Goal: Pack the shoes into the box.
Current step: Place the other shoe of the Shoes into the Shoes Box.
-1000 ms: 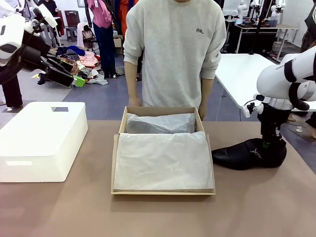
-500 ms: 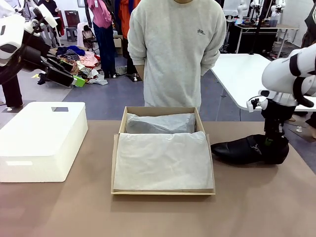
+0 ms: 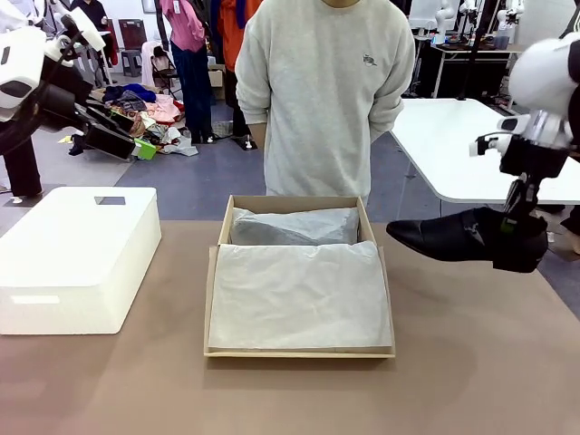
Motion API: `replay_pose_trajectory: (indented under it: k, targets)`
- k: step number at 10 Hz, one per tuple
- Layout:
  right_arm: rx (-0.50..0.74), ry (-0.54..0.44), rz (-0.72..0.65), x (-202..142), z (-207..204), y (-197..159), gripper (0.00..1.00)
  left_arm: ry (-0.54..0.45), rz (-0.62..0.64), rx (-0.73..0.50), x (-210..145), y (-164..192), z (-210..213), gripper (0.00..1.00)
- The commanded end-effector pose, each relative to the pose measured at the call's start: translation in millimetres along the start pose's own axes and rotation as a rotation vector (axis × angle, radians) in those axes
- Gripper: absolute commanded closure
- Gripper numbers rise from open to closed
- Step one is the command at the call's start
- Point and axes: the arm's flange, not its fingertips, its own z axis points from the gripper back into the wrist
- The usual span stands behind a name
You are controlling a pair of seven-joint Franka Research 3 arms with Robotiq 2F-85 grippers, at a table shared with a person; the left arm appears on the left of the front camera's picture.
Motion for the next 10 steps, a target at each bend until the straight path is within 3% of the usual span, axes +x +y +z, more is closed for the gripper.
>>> replay_pose_trajectory:
  k: [1,4,6,10]
  targets:
    - [0.008,-0.034,-0.154,15,22,18,1.00,-0.006,0.002,-0.006,0,1,0,0.00]
    - [0.008,-0.089,-0.277,44,41,40,1.00,-0.006,0.002,-0.006,0,1,0,0.00]
    - [-0.031,-0.074,-0.217,56,40,48,1.00,-0.006,0.002,-0.006,0,1,0,0.00]
    - [-0.009,-0.054,-0.240,43,36,42,1.00,-0.006,0.002,-0.006,0,1,0,0.00]
